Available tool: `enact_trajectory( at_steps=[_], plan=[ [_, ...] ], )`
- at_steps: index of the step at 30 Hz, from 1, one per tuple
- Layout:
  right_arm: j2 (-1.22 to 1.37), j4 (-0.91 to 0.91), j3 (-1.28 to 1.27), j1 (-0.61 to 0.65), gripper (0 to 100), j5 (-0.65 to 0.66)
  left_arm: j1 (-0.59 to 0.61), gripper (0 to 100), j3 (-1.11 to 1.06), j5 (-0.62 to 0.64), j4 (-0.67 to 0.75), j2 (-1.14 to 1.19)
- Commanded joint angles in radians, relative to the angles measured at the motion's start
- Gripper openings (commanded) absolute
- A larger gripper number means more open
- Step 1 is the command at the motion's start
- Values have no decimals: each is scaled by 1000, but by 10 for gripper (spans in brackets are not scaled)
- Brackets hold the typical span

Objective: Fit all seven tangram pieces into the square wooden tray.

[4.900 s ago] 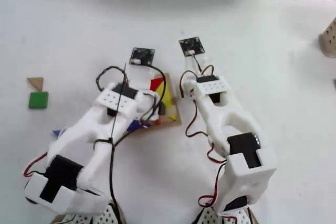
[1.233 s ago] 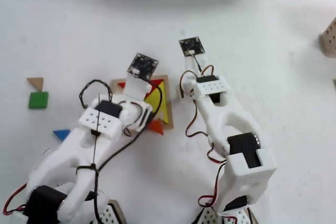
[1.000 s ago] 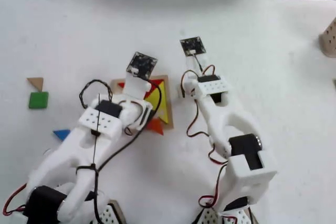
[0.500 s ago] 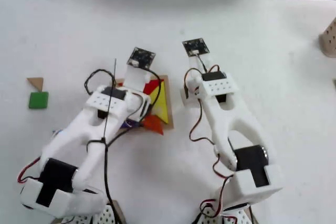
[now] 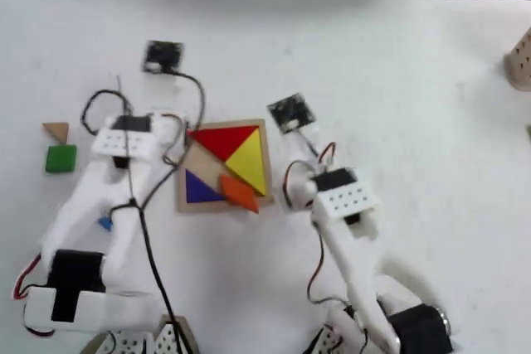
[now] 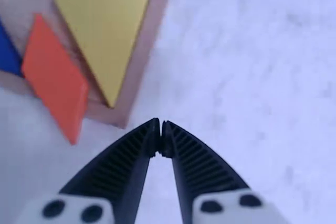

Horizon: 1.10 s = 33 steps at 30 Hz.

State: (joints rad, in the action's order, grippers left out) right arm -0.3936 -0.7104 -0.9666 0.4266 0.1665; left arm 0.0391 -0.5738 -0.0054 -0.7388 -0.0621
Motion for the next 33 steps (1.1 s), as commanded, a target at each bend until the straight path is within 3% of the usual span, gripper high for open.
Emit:
enact_trajectory(
  at_steps=[1,7,13,19,28,33],
  plan=[
    [-62,44,-37,130,21,8,81,24,72,157,26,-2],
    [-61,51,-60,202,21,-129,79,24,124,181,60,88],
    [-61,65,-110,355,22,-71,142,24,325,184,26,257],
    [-61,196,-164,297,19,-68,157,24,483,181,-129,351],
    [-61,228,-166,286,21,-61,143,24,489,181,-137,357],
    [-61,302,-167,183,21,-61,139,24,489,180,-140,358]
  ],
)
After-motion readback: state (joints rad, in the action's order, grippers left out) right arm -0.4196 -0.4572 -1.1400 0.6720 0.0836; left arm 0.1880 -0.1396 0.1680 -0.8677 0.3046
